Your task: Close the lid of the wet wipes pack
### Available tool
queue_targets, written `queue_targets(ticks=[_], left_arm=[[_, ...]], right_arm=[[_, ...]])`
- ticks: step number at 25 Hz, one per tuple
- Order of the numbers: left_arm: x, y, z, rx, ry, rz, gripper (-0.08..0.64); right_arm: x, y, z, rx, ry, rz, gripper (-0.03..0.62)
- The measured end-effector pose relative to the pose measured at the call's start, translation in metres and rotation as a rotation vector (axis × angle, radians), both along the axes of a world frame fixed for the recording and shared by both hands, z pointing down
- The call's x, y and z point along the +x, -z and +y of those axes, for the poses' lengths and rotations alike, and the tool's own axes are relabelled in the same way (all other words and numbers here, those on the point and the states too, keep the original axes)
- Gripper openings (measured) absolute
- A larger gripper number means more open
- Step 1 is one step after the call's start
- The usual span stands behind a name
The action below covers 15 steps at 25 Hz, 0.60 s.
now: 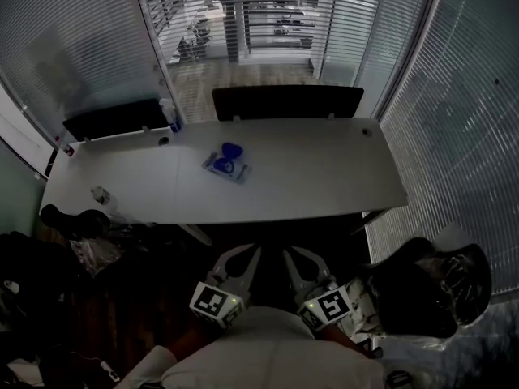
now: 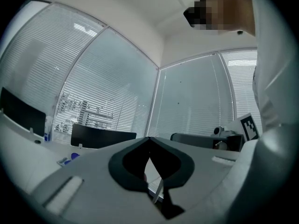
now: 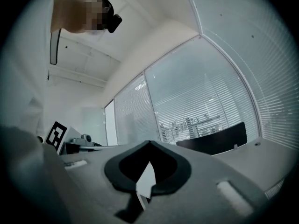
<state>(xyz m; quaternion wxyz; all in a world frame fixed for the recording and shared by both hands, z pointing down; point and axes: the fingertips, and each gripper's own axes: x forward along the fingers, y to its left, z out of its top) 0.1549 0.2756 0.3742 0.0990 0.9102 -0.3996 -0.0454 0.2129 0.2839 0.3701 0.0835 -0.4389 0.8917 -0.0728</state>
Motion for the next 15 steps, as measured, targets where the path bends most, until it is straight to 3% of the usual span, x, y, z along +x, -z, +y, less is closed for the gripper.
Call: queue_targets(ticks=[8, 15], left_arm=[[-0.011, -0.007, -0.036, 0.005, -0.001, 0.009, 0.003], [-0.048, -0.010, -0.100, -0.006, 0.035, 0.048, 0.003]], right_arm=[[-0.012, -0.002, -0.037, -0.001, -0.006, 0.003, 0.000], [-0.046, -0.007, -0.097, -0.021, 0.013, 0.041, 0.000]])
